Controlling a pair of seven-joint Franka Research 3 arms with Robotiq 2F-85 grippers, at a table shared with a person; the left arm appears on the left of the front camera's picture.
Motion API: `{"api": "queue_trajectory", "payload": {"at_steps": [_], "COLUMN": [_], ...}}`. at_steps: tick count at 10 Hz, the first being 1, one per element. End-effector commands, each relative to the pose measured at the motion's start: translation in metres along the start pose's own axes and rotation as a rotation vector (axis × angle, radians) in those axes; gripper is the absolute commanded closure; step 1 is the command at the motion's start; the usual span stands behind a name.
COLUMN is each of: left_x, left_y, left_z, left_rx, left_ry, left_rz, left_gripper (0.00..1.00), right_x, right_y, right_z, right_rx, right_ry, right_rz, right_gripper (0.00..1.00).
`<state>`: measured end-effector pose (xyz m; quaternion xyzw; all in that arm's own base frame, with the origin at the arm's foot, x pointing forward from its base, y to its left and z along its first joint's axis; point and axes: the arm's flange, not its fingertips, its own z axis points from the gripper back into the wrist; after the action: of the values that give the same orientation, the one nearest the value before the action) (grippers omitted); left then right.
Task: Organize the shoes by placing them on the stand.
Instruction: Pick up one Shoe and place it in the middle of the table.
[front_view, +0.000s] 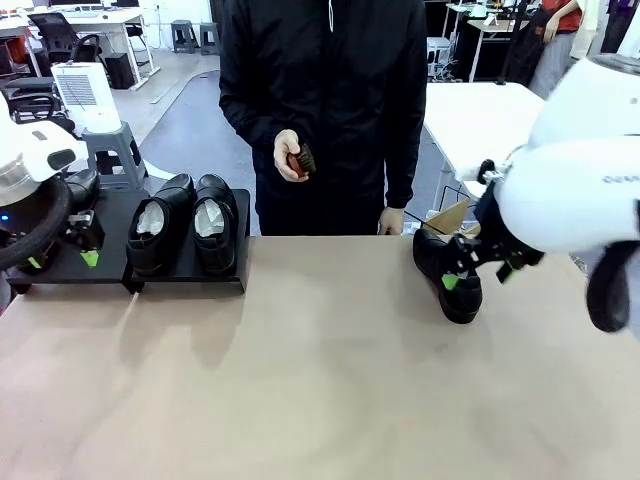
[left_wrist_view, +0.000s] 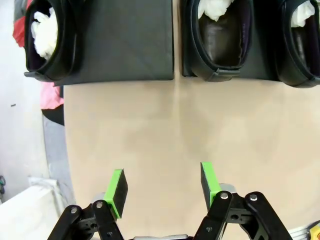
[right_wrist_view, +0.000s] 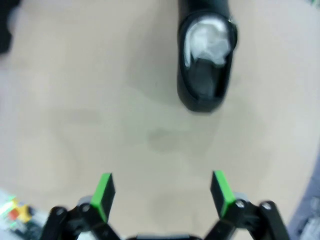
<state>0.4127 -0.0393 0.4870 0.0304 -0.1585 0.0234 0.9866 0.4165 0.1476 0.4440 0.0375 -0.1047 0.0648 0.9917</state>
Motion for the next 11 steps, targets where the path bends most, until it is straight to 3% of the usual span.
{"api": "queue_trajectory", "payload": {"at_steps": [1,2,4,5,6,7,11], "left_x": [0.006,0.0,0.0,0.0,0.0,0.0,0.0], "left_y": [0.011,0.0,0.0,0.0,0.0,0.0,0.0], "left_z": [-0.001,0.0,0.0,0.0,0.0,0.0,0.0], "left_rx": [-0.003,0.0,0.0,0.0,0.0,0.0,0.0], "left_ry": [-0.049,0.0,0.0,0.0,0.0,0.0,0.0], "left_rz": [0.028,0.0,0.0,0.0,0.0,0.0,0.0], "left_gripper": [0.23,0.23,0.23,0.23,0.23,0.23,0.23], "right_x": [0.056,0.0,0.0,0.026,0.022,0.039,0.109], "right_y": [0.004,0.0,0.0,0.002,0.004,0.005,0.021], "right_z": [-0.021,0.0,0.0,-0.014,-0.009,-0.011,-0.064], "right_rx": [-0.016,0.0,0.0,-0.002,-0.04,-0.032,-0.057], "right_ry": [-0.013,0.0,0.0,0.006,-0.014,-0.008,0.099], "right_rz": [0.095,0.0,0.0,0.035,0.06,0.045,0.019], "right_gripper": [0.0,0.0,0.0,0.0,0.0,0.0,0.0]}}
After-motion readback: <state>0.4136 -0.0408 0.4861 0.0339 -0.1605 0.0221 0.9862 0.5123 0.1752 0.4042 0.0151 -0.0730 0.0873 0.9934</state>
